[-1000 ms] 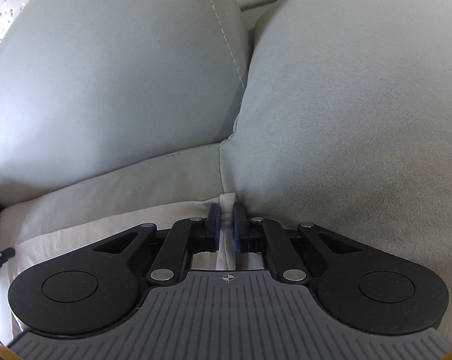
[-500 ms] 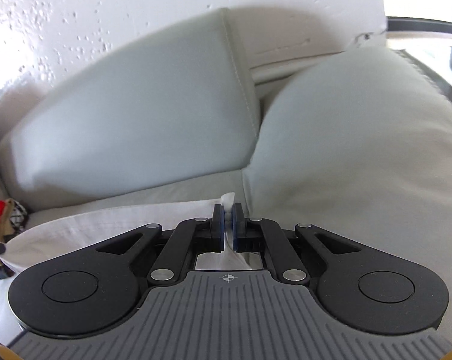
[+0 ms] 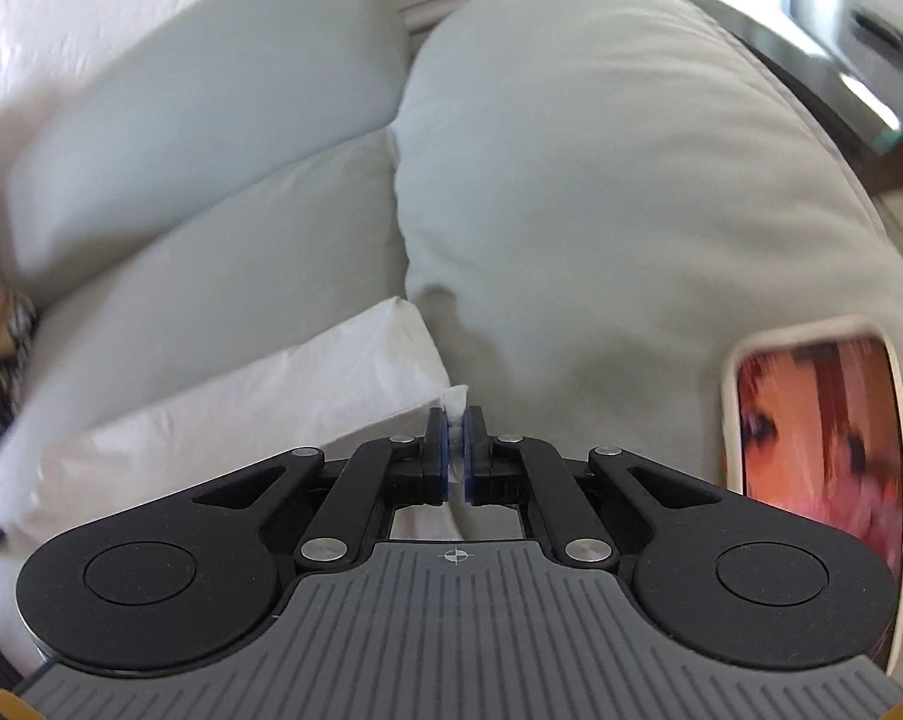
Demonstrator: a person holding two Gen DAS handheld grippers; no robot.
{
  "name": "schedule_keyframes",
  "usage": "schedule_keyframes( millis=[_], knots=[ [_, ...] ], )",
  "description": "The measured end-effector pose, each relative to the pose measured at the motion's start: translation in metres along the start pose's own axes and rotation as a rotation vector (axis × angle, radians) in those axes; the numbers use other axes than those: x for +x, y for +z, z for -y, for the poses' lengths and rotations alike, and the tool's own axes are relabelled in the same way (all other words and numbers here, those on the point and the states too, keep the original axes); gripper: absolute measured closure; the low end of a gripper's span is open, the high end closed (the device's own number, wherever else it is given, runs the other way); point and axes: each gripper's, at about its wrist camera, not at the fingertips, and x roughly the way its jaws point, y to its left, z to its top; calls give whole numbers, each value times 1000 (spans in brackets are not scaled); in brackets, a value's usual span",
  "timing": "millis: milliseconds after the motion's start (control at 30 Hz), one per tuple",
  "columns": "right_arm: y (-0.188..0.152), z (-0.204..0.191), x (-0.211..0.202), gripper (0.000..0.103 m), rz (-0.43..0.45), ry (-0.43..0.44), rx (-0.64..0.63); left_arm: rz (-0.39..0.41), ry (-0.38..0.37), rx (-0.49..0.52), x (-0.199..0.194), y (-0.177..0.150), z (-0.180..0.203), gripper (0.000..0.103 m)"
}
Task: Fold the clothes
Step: 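Lift the collar end and fold it over toward the hem with both grippers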
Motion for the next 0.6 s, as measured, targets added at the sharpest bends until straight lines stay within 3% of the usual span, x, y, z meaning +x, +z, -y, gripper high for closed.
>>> schedule_keyframes(
  millis=[33,167,267,400,600],
  knots=[
    [-3,2,-3,99,10,2,8,12,21,-10,-6,-4,-1,100],
    [-14,9,-15,99,30,-11,3,121,59,125,-41,-31,13,100],
    [-22,16,-26,99,30,-23,-2,140,45,110,-58,-47,9,100],
    [-39,23,-45,99,50,-22,-20,116,38,53,-68,-65,0,100],
    [-62,22,-62,99,70,-53,-94,97,54,51,-69,-78,-11,100]
  ],
)
